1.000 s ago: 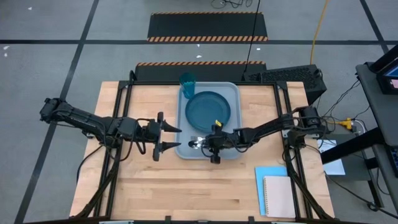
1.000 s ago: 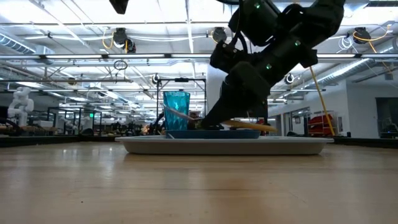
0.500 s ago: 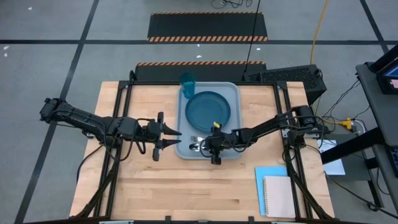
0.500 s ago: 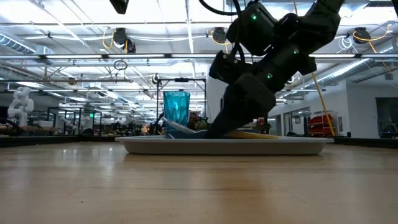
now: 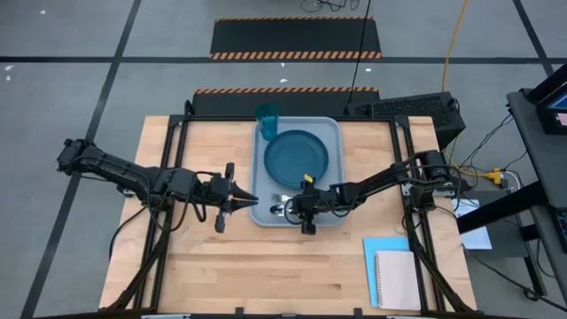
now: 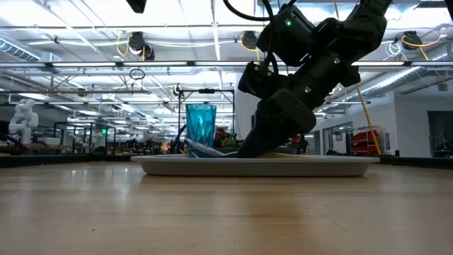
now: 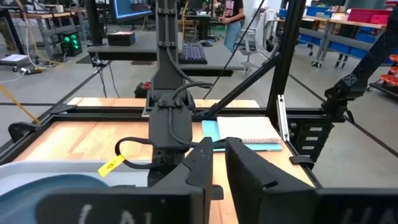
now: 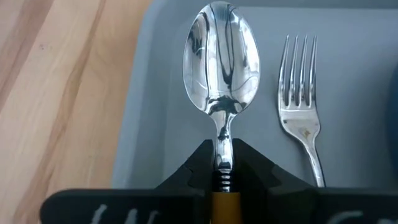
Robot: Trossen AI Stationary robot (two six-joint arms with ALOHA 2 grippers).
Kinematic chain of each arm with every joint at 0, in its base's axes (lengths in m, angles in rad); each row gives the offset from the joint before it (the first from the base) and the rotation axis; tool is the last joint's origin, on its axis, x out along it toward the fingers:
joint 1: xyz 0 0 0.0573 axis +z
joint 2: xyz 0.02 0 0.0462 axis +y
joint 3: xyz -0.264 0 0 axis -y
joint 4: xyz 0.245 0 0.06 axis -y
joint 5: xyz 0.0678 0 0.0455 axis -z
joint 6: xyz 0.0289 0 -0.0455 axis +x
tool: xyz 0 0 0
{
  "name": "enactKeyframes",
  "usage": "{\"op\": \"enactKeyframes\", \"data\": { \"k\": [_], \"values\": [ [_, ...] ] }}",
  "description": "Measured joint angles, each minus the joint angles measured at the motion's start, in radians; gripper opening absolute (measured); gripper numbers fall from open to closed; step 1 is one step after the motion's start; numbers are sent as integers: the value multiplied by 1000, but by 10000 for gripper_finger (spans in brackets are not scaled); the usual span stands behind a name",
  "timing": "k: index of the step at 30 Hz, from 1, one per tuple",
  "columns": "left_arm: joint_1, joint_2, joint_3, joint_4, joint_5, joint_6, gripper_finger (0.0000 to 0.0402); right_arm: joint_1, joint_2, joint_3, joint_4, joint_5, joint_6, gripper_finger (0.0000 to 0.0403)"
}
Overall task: Pick and place plate/cup/fork/spoon on tray
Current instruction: Put the orange spoon on the gray serving tray to the left of the orange fork
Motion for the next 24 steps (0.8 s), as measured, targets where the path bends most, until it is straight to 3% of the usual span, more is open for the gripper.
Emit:
{"op": "enactKeyframes", "data": {
  "k": [10,24],
  "values": [
    [0,0,0,2,0,4,4,0,0,0,-3,0,-12,34],
    [0,1,0,1,-1,4,9,-8,41,1,21,-1,-16,34]
  ]
}}
